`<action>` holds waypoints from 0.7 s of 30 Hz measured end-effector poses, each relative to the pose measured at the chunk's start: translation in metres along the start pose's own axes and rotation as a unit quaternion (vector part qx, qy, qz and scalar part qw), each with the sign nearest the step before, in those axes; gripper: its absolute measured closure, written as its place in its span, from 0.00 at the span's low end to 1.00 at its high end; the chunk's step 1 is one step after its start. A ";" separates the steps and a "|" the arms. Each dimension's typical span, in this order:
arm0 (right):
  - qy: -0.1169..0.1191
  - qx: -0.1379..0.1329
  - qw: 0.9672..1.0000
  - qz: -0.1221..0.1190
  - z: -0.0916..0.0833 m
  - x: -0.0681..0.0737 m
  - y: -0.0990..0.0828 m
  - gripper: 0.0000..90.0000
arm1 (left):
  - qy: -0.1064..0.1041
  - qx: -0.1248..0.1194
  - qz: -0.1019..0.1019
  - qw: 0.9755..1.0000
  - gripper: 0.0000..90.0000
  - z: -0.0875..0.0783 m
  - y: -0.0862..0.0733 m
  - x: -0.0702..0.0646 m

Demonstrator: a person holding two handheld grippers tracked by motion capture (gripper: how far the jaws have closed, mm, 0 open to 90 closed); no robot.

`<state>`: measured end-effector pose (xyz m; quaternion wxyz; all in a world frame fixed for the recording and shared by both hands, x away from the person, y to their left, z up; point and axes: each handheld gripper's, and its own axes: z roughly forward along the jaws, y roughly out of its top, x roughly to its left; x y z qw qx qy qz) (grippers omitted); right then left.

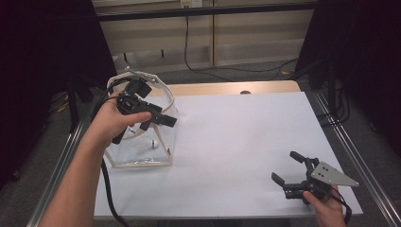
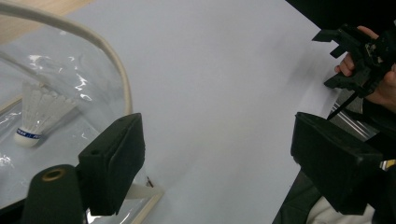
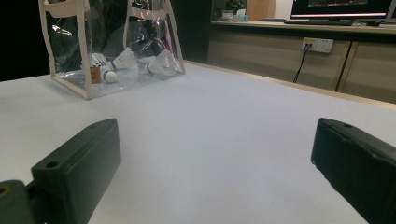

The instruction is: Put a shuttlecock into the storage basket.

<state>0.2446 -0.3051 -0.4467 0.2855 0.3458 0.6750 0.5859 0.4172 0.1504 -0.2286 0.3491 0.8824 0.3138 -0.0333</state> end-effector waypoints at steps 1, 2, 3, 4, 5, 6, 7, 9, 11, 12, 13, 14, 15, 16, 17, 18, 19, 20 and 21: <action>0.000 0.000 1.000 0.000 0.000 0.000 0.000 0.01 | -0.002 -0.004 -0.003 1.000 0.19 0.002 -0.001 -0.002; 0.000 0.000 1.000 0.001 0.000 0.000 0.000 0.01 | -0.005 -0.005 -0.004 1.000 0.19 0.004 -0.002 -0.003; 0.001 0.001 1.000 -0.001 0.000 0.000 0.000 0.01 | -0.005 -0.003 0.000 1.000 0.19 0.006 -0.003 -0.004; 0.000 0.000 1.000 -0.001 0.000 0.001 0.000 0.01 | -0.004 -0.004 0.001 1.000 0.18 0.007 -0.005 -0.005; 0.000 0.000 1.000 0.001 -0.001 0.001 0.000 0.01 | -0.005 -0.004 0.005 1.000 0.18 0.008 -0.006 -0.006; -0.001 -0.001 1.000 0.001 -0.001 0.001 0.000 0.01 | -0.008 -0.006 0.005 1.000 0.18 0.010 -0.007 -0.007; -0.001 0.000 1.000 0.001 -0.001 0.001 0.000 0.01 | -0.007 -0.004 0.013 1.000 0.18 0.010 -0.008 -0.008; -0.001 0.000 1.000 0.000 -0.001 0.000 0.000 0.01 | 0.002 -0.010 0.014 1.000 0.18 0.012 -0.010 -0.009; -0.001 -0.001 1.000 0.002 -0.001 0.001 0.000 0.01 | -0.008 -0.016 0.011 1.000 0.18 0.013 -0.012 -0.010; 0.000 0.000 1.000 0.002 0.000 0.001 0.000 0.01 | -0.008 -0.018 0.014 1.000 0.18 0.014 -0.013 -0.010; 0.000 0.001 1.000 0.002 0.000 0.002 0.000 0.01 | -0.009 -0.013 0.020 1.000 0.18 0.015 -0.014 -0.011; 0.000 0.000 1.000 0.000 0.000 0.002 0.000 0.01 | -0.009 -0.015 0.019 1.000 0.17 0.016 -0.016 -0.012; 0.000 0.001 1.000 0.000 0.001 0.002 0.000 0.01 | -0.009 -0.016 0.019 1.000 0.17 0.017 -0.017 -0.013; 0.001 0.002 1.000 0.000 0.001 0.002 0.000 0.01 | -0.009 -0.016 0.021 1.000 0.17 0.018 -0.018 -0.013; 0.000 0.001 1.000 0.001 0.000 0.002 0.000 0.01 | -0.010 -0.015 0.024 1.000 0.17 0.019 -0.019 -0.014; 0.000 0.001 1.000 0.002 0.000 0.002 0.000 0.01 | -0.013 -0.016 0.025 0.999 0.17 0.021 -0.020 -0.015; 0.000 0.001 1.000 0.001 0.000 0.002 0.000 0.01 | -0.013 -0.014 0.026 0.999 0.17 0.022 -0.022 -0.015; 0.000 0.001 1.000 0.002 0.000 0.002 0.000 0.01 | -0.011 -0.012 0.028 0.999 0.17 0.023 -0.023 -0.016; -0.001 0.001 1.000 0.001 0.000 0.002 0.000 0.01 | -0.008 -0.011 0.029 0.999 0.16 0.024 -0.024 -0.017</action>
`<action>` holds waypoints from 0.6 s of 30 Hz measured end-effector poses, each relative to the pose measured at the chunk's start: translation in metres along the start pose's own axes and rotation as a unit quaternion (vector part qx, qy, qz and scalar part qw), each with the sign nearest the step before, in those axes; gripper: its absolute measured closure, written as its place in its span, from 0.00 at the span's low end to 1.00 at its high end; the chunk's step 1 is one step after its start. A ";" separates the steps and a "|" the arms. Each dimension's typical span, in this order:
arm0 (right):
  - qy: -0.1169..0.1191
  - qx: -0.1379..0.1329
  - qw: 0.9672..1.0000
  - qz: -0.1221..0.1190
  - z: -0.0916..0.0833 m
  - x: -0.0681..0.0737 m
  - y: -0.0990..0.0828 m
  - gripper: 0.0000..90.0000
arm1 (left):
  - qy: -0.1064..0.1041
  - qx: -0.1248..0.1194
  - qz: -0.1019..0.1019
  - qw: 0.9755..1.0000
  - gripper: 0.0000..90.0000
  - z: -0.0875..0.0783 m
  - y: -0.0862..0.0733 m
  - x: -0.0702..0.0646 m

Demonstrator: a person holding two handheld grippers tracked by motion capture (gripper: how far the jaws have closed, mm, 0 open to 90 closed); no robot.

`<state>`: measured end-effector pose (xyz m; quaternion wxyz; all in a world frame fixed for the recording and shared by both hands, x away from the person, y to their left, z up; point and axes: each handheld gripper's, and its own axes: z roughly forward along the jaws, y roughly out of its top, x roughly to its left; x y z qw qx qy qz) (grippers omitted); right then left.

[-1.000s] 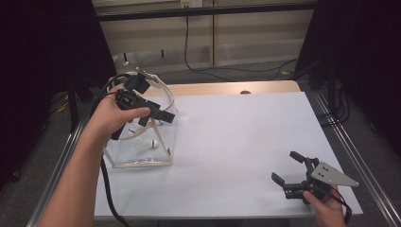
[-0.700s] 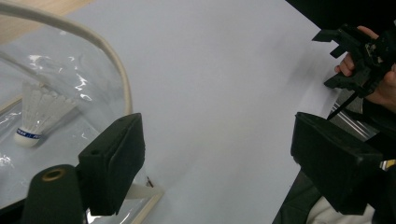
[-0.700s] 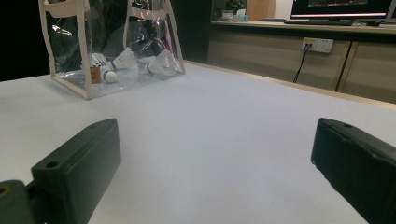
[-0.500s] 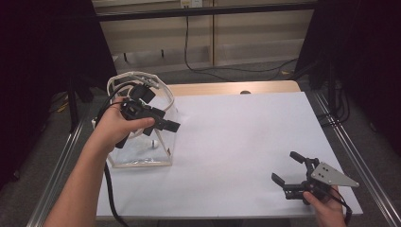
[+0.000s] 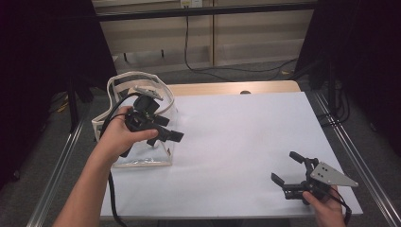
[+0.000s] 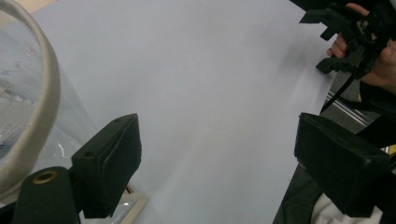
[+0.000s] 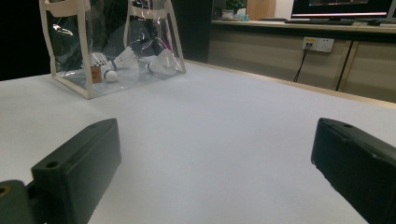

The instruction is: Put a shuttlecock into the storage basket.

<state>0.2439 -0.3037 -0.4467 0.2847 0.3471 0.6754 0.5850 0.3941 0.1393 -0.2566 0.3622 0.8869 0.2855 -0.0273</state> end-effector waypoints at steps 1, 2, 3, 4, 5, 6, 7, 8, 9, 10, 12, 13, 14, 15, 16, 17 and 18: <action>0.000 0.000 1.000 -0.001 0.000 0.000 0.000 0.01 | -0.001 0.000 0.001 1.000 0.16 0.002 -0.001 0.000; 0.000 0.001 1.000 -0.001 0.000 0.000 0.000 0.01 | -0.001 0.002 0.003 1.000 0.16 0.003 -0.002 -0.001; 0.000 0.001 1.000 -0.001 0.000 0.000 0.000 0.01 | -0.001 0.000 0.003 1.000 0.16 0.004 -0.003 -0.001; 0.002 0.000 1.000 0.000 0.001 0.000 0.000 0.01 | -0.002 0.000 0.004 1.000 0.16 0.005 -0.004 -0.001; 0.001 0.001 1.000 -0.003 0.000 0.000 0.000 0.01 | -0.004 0.001 0.004 1.000 0.16 0.006 -0.005 -0.002; 0.001 0.001 1.000 -0.002 0.000 0.000 0.000 0.01 | -0.003 -0.001 0.004 1.000 0.16 0.007 -0.005 -0.002; 0.002 0.000 1.000 0.000 0.000 0.000 0.000 0.01 | -0.004 -0.001 0.007 1.000 0.16 0.008 -0.006 -0.003; 0.001 0.001 1.000 -0.001 0.000 0.000 0.000 0.01 | -0.004 0.001 0.008 1.000 0.16 0.009 -0.006 -0.004; 0.000 0.000 1.000 -0.001 0.000 0.000 0.000 0.01 | -0.009 -0.001 0.009 1.000 0.15 0.010 -0.007 -0.005; 0.001 0.000 1.000 -0.001 0.000 0.000 0.000 0.01 | -0.008 -0.001 0.011 1.000 0.15 0.011 -0.007 -0.006; 0.000 0.001 1.000 -0.002 0.000 0.000 0.000 0.01 | -0.012 -0.004 0.012 1.000 0.15 0.013 -0.008 -0.006; 0.000 0.001 1.000 -0.001 0.000 0.000 0.000 0.01 | -0.011 -0.005 0.013 1.000 0.15 0.014 -0.009 -0.007; 0.000 0.000 1.000 -0.002 0.000 0.000 0.000 0.01 | -0.012 -0.004 0.014 1.000 0.15 0.015 -0.010 -0.007; 0.000 0.000 1.000 -0.001 0.000 0.000 0.000 0.01 | -0.014 -0.007 0.011 1.000 0.15 0.017 -0.010 -0.007; 0.000 0.000 1.000 -0.001 0.000 0.000 0.000 0.01 | -0.014 -0.006 0.012 1.000 0.15 0.017 -0.011 -0.006; 0.000 0.000 1.000 -0.001 0.000 0.000 0.000 0.01 | -0.012 -0.005 0.013 1.000 0.15 0.018 -0.012 -0.006; 0.000 0.000 1.000 -0.001 0.000 0.000 0.000 0.01 | -0.015 -0.006 0.013 1.000 0.15 0.019 -0.013 -0.006</action>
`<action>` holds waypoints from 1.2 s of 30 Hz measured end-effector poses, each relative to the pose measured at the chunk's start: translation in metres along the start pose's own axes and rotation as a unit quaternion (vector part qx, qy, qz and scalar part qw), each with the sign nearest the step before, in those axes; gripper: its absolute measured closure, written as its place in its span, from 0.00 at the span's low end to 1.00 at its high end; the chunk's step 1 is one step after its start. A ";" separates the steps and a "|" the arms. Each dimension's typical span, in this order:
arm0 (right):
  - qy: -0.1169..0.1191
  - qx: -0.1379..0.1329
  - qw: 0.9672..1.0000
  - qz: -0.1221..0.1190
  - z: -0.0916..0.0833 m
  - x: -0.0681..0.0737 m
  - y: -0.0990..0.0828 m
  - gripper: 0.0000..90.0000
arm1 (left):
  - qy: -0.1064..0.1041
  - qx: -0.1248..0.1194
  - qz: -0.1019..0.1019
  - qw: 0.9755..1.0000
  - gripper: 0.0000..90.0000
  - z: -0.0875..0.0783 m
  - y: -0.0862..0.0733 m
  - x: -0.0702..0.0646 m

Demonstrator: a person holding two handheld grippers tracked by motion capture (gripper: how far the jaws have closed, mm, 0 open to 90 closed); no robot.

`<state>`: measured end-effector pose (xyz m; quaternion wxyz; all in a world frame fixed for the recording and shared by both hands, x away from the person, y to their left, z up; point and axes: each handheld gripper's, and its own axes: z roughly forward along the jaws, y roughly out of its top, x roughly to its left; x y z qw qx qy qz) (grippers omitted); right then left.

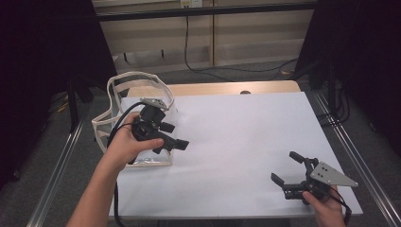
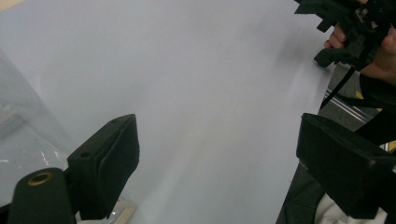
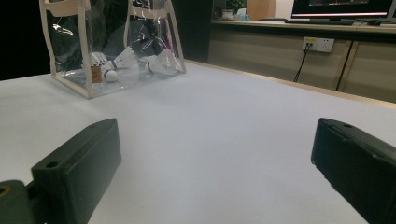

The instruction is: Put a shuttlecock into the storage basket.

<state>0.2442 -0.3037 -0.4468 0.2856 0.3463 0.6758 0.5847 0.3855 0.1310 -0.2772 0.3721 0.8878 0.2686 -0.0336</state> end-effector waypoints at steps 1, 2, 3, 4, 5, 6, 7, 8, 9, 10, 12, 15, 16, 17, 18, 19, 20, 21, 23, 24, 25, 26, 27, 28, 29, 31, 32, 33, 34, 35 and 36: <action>0.000 0.000 1.000 0.001 0.000 0.000 0.000 0.01 | 0.000 -0.001 0.000 1.000 0.15 0.001 -0.001 0.000; 0.001 0.000 1.000 -0.001 0.000 0.000 0.000 0.01 | -0.003 -0.001 -0.002 1.000 0.15 0.002 -0.002 0.001; 0.000 0.000 1.000 -0.001 0.000 0.000 0.000 0.01 | -0.002 -0.001 -0.003 1.000 0.15 0.004 -0.003 0.001; 0.000 0.000 1.000 0.000 0.000 0.000 0.000 0.01 | -0.003 0.002 -0.003 1.000 0.15 0.005 -0.004 0.001; 0.000 0.001 1.000 0.000 0.000 0.000 0.000 0.01 | 0.002 0.004 -0.003 1.000 0.15 0.007 -0.006 0.001; 0.001 0.000 1.000 0.000 0.000 0.000 0.000 0.01 | 0.000 0.004 -0.004 1.000 0.15 0.008 -0.007 0.002; 0.001 0.000 1.000 0.001 0.000 0.001 0.000 0.01 | 0.000 0.005 -0.004 1.000 0.15 0.009 -0.008 0.002; 0.001 0.000 1.000 0.000 0.000 0.000 0.000 0.01 | 0.000 0.003 -0.005 1.000 0.15 0.010 -0.009 0.003; 0.001 0.000 1.000 0.002 0.000 0.000 0.000 0.01 | 0.002 0.005 -0.005 1.000 0.15 0.010 -0.010 0.003; 0.000 0.000 1.000 0.000 0.000 0.000 0.000 0.01 | 0.005 0.005 -0.004 1.000 0.14 0.011 -0.011 0.002; 0.000 0.000 1.000 0.000 0.000 0.000 0.000 0.01 | 0.006 0.006 -0.002 1.000 0.14 0.013 -0.013 0.002; 0.000 0.000 1.000 -0.001 0.000 0.000 0.000 0.01 | 0.009 0.008 -0.001 1.000 0.14 0.016 -0.017 0.002; 0.000 -0.001 1.000 -0.001 0.000 0.000 0.000 0.01 | 0.008 0.007 -0.002 1.000 0.14 0.018 -0.018 0.002; 0.000 -0.001 1.000 0.000 0.000 0.000 0.000 0.01 | 0.007 0.008 -0.001 1.000 0.14 0.019 -0.019 0.002; 0.000 -0.001 1.000 -0.001 0.000 0.000 0.000 0.01 | 0.008 0.008 -0.001 1.000 0.14 0.020 -0.021 0.003; 0.000 -0.001 1.000 -0.001 0.000 0.000 0.000 0.01 | 0.009 0.008 -0.001 1.000 0.14 0.022 -0.022 0.003; 0.000 -0.001 1.000 0.000 0.000 0.000 0.000 0.01 | 0.009 0.008 -0.002 1.000 0.13 0.023 -0.023 0.003; 0.000 -0.001 1.000 0.000 0.000 0.000 0.000 0.01 | 0.009 0.007 -0.003 1.000 0.13 0.024 -0.025 0.003; 0.000 0.000 1.000 0.001 0.000 0.000 0.000 0.01 | 0.011 0.005 -0.003 1.000 0.13 0.026 -0.027 0.003; 0.000 -0.001 1.000 0.000 0.000 0.000 0.000 0.01 | 0.010 0.004 -0.001 1.000 0.13 0.027 -0.028 0.003; 0.000 -0.001 1.000 -0.001 0.000 0.000 0.000 0.01 | 0.007 0.003 -0.002 1.000 0.13 0.028 -0.030 0.003; 0.000 0.000 1.000 -0.001 0.000 0.001 0.000 0.01 | 0.006 0.002 -0.002 1.000 0.13 0.029 -0.031 0.004; 0.001 -0.001 1.000 0.000 0.000 0.000 0.000 0.01 | 0.005 0.000 -0.004 1.000 0.13 0.030 -0.032 0.004; 0.000 -0.001 1.000 -0.001 0.000 0.000 0.000 0.01 | 0.004 -0.001 -0.004 1.000 0.13 0.031 -0.034 0.005; 0.000 -0.001 1.000 -0.001 0.000 0.000 0.000 0.01 | 0.004 0.000 -0.005 1.000 0.13 0.032 -0.035 0.005; 0.000 -0.002 1.000 -0.001 0.000 0.000 0.000 0.01 | 0.007 0.002 -0.005 1.000 0.13 0.034 -0.038 0.005; 0.000 -0.001 1.000 -0.001 0.000 0.000 0.000 0.01 | 0.007 0.001 -0.005 1.000 0.13 0.036 -0.039 0.005; 0.000 -0.001 1.000 -0.001 0.000 0.000 0.000 0.01 | 0.005 0.003 -0.005 1.000 0.13 0.037 -0.040 0.006; 0.000 -0.001 1.000 0.000 0.000 0.000 0.000 0.01 | 0.005 0.002 -0.006 1.000 0.13 0.038 -0.041 0.006; 0.000 -0.001 1.000 -0.001 0.000 0.000 0.000 0.01 | 0.008 0.004 -0.004 1.000 0.13 0.039 -0.042 0.006; 0.001 -0.001 1.000 -0.001 0.000 0.000 0.000 0.01 | 0.010 0.006 -0.005 1.000 0.13 0.040 -0.043 0.006</action>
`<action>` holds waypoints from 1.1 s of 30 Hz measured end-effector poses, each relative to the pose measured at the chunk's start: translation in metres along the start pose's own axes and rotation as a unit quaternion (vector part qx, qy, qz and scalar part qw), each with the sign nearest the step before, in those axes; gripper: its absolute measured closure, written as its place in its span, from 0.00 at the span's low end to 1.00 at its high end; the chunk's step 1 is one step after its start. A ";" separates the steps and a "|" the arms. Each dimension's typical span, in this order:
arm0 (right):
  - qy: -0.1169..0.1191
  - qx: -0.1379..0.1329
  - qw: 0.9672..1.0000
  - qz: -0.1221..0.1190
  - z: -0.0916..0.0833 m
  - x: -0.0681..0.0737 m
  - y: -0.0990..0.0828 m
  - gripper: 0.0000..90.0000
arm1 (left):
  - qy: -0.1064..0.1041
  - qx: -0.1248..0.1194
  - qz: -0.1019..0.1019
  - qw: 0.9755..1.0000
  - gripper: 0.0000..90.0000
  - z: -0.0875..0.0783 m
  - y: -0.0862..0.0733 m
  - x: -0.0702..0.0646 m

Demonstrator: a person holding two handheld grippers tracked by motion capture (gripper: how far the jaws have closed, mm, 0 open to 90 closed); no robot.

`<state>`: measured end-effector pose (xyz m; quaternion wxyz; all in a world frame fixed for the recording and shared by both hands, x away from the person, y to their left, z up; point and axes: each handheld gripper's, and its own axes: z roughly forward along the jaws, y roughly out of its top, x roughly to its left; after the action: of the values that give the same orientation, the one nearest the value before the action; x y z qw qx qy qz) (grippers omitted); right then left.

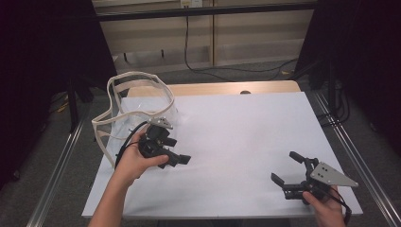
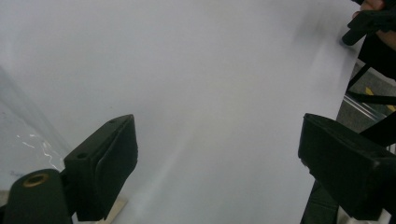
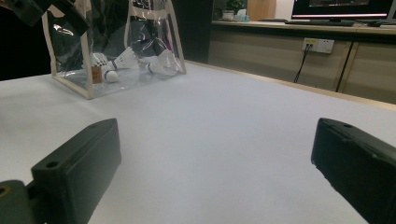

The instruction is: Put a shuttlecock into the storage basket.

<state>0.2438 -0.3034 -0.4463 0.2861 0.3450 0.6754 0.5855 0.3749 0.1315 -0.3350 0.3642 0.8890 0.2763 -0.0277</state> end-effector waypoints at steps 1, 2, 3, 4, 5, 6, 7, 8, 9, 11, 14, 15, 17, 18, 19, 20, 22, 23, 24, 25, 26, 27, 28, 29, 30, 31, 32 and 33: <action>0.000 0.001 1.000 -0.002 0.000 0.000 0.000 0.01 | 0.000 0.000 0.000 1.000 0.13 0.001 -0.001 0.000; 0.000 0.001 1.000 -0.001 0.000 0.000 0.000 0.01 | -0.001 0.001 -0.001 1.000 0.13 0.002 -0.002 0.000; 0.000 0.001 1.000 -0.001 0.000 0.000 0.000 0.01 | -0.002 0.000 -0.003 1.000 0.13 0.003 -0.003 0.001; 0.000 0.000 1.000 -0.001 0.000 0.000 0.000 0.01 | 0.001 0.002 -0.002 1.000 0.13 0.004 -0.004 0.001; 0.000 0.000 1.000 0.000 0.000 0.000 0.000 0.01 | 0.005 0.004 -0.001 1.000 0.13 0.004 -0.004 0.001; 0.000 0.000 1.000 0.000 0.000 0.000 0.000 0.01 | 0.006 0.002 -0.001 1.000 0.13 0.005 -0.005 0.001; 0.000 0.001 1.000 -0.002 0.000 0.000 0.000 0.01 | 0.003 0.001 -0.002 1.000 0.13 0.006 -0.006 0.001; 0.000 0.001 1.000 -0.001 0.000 0.000 0.000 0.01 | -0.001 -0.002 -0.002 1.000 0.13 0.007 -0.007 0.002; 0.000 0.001 1.000 -0.001 0.000 0.000 0.000 0.01 | -0.005 -0.005 -0.004 1.000 0.13 0.007 -0.008 0.003; 0.001 0.000 1.000 -0.001 0.000 0.000 0.000 0.01 | -0.006 -0.005 -0.004 1.000 0.13 0.009 -0.010 0.003; 0.001 0.000 1.000 -0.001 0.000 0.000 0.000 0.01 | -0.003 -0.007 -0.002 1.000 0.12 0.011 -0.013 0.004; 0.000 0.000 1.000 0.000 0.000 0.000 0.000 0.01 | -0.002 -0.006 0.000 1.000 0.12 0.012 -0.014 0.004; 0.000 0.001 1.000 -0.001 0.000 0.000 0.000 0.01 | -0.002 -0.007 -0.001 1.000 0.12 0.013 -0.015 0.005; 0.000 0.001 1.000 -0.001 0.000 0.000 0.000 0.01 | 0.000 -0.009 -0.001 1.000 0.12 0.014 -0.016 0.005; 0.000 0.000 1.000 -0.002 0.000 0.000 0.000 0.01 | -0.001 -0.011 -0.002 1.000 0.12 0.014 -0.017 0.006; 0.000 0.000 1.000 -0.002 0.000 0.000 0.000 0.01 | -0.001 -0.016 -0.002 1.000 0.13 0.015 -0.018 0.006; 0.001 0.000 1.000 -0.001 0.000 0.000 0.000 0.01 | 0.001 -0.015 -0.002 1.000 0.13 0.015 -0.020 0.007; 0.000 0.001 1.000 -0.001 0.000 0.000 0.000 0.01 | 0.004 -0.014 -0.005 1.000 0.13 0.016 -0.021 0.007; 0.000 0.001 1.000 0.000 0.000 0.000 0.000 0.01 | 0.004 -0.013 -0.002 1.000 0.12 0.016 -0.021 0.007; 0.000 0.001 1.000 -0.002 0.000 0.000 0.000 0.01 | 0.003 -0.016 -0.001 1.000 0.12 0.016 -0.022 0.007; 0.000 0.001 1.000 -0.002 0.000 0.000 0.000 0.01 | 0.001 -0.019 -0.004 1.000 0.13 0.017 -0.023 0.007; 0.000 0.001 1.000 -0.002 0.000 0.000 0.000 0.01 | 0.001 -0.018 -0.003 1.000 0.12 0.017 -0.023 0.008; 0.001 0.001 1.000 -0.004 0.000 0.000 0.000 0.01 | -0.002 -0.020 -0.003 1.000 0.12 0.018 -0.024 0.008; 0.001 0.001 1.000 -0.005 0.000 0.000 0.000 0.01 | 0.000 -0.021 -0.003 1.000 0.12 0.018 -0.025 0.008; 0.001 0.001 1.000 -0.004 0.000 0.000 0.000 0.01 | 0.001 -0.021 -0.001 1.000 0.12 0.018 -0.027 0.009; 0.000 0.001 1.000 -0.005 0.000 0.000 0.000 0.01 | 0.001 -0.022 -0.001 1.000 0.12 0.019 -0.028 0.009; 0.000 0.000 1.000 -0.002 0.000 0.000 0.000 0.01 | 0.001 -0.025 -0.004 1.000 0.12 0.019 -0.029 0.010; 0.000 0.001 1.000 -0.002 0.000 0.000 0.000 0.01 | -0.001 -0.028 -0.005 1.000 0.11 0.020 -0.030 0.010</action>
<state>0.2439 -0.3034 -0.4463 0.2870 0.3439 0.6767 0.5844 0.3714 0.1406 -0.3708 0.3892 0.8771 0.2807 -0.0225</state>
